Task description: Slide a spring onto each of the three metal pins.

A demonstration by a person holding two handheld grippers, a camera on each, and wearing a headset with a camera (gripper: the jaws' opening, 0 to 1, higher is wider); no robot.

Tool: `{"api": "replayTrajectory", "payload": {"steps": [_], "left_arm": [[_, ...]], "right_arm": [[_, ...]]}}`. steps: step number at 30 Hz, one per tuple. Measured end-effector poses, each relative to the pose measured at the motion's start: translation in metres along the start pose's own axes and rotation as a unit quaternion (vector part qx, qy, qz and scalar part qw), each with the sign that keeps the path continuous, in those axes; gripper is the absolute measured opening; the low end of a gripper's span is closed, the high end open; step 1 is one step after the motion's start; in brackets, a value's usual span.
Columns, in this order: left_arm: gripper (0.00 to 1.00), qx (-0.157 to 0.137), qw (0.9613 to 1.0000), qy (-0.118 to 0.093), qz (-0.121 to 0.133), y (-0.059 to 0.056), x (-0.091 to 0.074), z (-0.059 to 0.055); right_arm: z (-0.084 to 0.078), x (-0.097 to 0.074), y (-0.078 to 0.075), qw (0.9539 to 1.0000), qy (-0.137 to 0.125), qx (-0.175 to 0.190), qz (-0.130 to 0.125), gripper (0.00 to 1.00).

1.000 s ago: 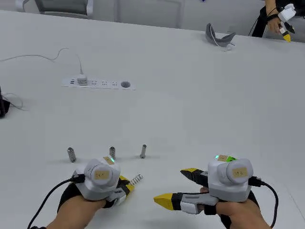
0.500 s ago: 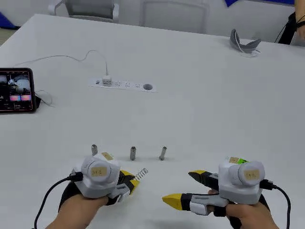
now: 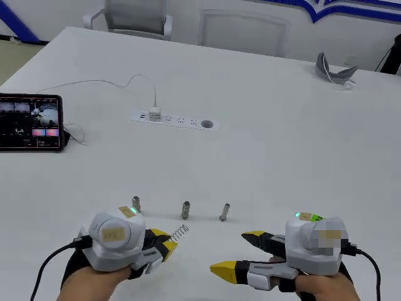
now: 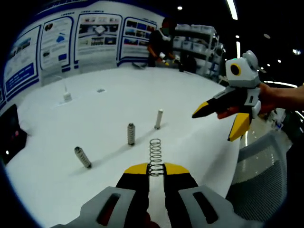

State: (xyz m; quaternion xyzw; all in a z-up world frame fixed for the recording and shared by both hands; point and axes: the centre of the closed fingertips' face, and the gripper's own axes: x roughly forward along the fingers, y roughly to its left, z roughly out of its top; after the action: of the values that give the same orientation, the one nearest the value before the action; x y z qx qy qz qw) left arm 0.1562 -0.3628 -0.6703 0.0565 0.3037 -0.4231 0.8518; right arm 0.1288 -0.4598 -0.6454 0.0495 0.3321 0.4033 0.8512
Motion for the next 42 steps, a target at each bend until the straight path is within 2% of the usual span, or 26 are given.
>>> {"api": "replayTrajectory", "payload": {"steps": [5, 12, 19, 25, 31, 37, 42], "left_arm": [[0.1, -0.005, 1.0, -0.004, 0.003, 0.006, -0.013, 0.0], [0.1, 0.011, 0.9999, 0.0, 0.009, 0.013, -0.03, -0.003], [0.1, 0.023, 0.9997, 0.0, 0.009, 0.014, -0.042, -0.001], [0.1, 0.033, 0.9994, -0.007, 0.006, 0.011, -0.049, 0.005], [0.1, 0.04, 0.9992, -0.006, 0.002, 0.007, -0.054, 0.004], [0.1, 0.051, 0.9986, -0.006, -0.008, -0.001, -0.055, 0.008], [0.1, 0.059, 0.9981, -0.008, -0.019, -0.012, -0.053, 0.012]], "right_arm": [[0.003, 0.003, 0.007, 0.9999, -0.003, 0.002, 0.013, 0.65], [0.007, 0.009, 0.017, 0.9997, -0.002, -0.002, 0.026, 0.63], [0.011, 0.012, 0.022, 0.9994, -0.01, -0.001, 0.032, 0.6], [0.014, 0.016, 0.028, 0.9991, -0.013, -0.004, 0.041, 0.57], [0.022, 0.018, 0.032, 0.9983, -0.027, 0.006, 0.052, 0.5], [0.029, 0.025, 0.038, 0.9974, -0.03, 0.011, 0.064, 0.47], [0.04, 0.03, 0.047, 0.9936, -0.055, 0.042, 0.089, 0.38]]}}
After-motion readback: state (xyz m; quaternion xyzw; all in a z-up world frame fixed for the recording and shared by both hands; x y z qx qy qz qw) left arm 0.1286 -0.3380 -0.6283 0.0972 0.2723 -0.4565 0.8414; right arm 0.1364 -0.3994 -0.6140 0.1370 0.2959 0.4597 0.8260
